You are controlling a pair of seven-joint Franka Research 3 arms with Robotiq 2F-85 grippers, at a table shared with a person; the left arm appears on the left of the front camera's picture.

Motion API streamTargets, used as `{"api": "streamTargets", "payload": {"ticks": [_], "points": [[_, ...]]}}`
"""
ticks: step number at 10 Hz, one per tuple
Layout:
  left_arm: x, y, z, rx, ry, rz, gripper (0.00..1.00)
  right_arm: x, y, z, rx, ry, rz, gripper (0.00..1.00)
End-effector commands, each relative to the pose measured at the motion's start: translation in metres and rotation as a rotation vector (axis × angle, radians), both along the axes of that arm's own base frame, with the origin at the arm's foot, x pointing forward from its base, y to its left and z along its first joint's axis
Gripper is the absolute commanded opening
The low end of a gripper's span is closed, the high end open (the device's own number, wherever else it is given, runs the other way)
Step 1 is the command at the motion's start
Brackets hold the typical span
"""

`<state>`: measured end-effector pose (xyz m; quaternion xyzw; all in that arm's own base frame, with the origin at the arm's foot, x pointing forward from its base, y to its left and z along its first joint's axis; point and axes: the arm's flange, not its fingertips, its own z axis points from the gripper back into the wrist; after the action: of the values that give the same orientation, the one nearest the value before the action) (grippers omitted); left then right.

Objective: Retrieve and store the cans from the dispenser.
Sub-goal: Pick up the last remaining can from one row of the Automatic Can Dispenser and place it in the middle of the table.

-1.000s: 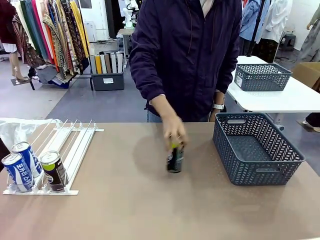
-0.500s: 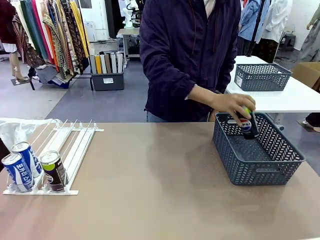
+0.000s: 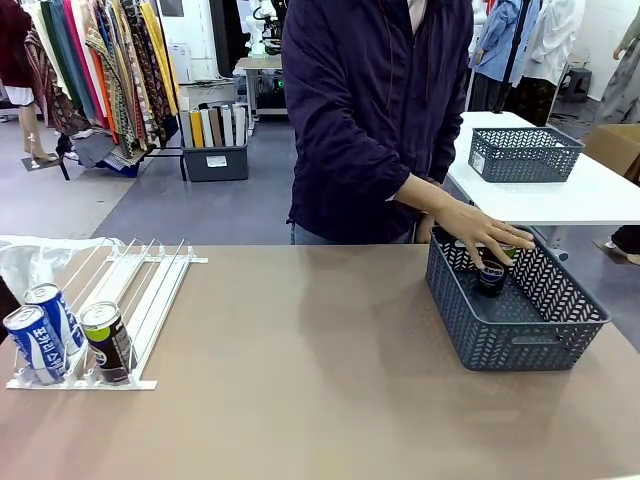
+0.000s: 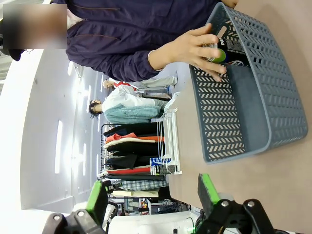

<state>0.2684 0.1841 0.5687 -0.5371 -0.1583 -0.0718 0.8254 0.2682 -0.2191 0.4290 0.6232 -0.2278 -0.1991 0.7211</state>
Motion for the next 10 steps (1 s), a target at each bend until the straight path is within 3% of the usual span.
{"api": "streamTargets", "payload": {"ticks": [1, 3, 4, 6, 8, 9, 10], "points": [[0.0, 0.0, 0.001, -0.015, -0.021, -0.013, 1.0, -0.001, 0.0, 0.003, 0.008, -0.002, 0.001, 1.0], [0.0, 0.0, 0.0, 0.0, 0.0, 0.0, 1.0, -0.001, 0.0, 0.003, 0.008, -0.002, 0.001, 1.0], [0.002, -0.009, 0.006, 0.196, 0.03, 0.061, 1.0, -0.001, 0.0, 0.003, 0.008, -0.002, 0.001, 1.0], [0.015, -0.084, 0.011, 0.45, 0.037, -0.092, 1.0, -0.001, 0.0, 0.003, 0.008, -0.002, 0.001, 1.0], [0.03, -0.167, -0.004, 0.743, 0.066, -0.249, 1.0, -0.001, 0.0, 0.003, 0.008, -0.002, 0.001, 1.0], [0.04, -0.194, -0.017, 0.901, 0.075, -0.268, 1.0, -0.001, 0.0, 0.003, 0.008, -0.002, 0.001, 1.0], [0.045, -0.213, -0.03, 1.118, 0.08, -0.422, 1.0, -0.001, 0.0, 0.003, 0.008, -0.002, 0.001, 1.0]]}}
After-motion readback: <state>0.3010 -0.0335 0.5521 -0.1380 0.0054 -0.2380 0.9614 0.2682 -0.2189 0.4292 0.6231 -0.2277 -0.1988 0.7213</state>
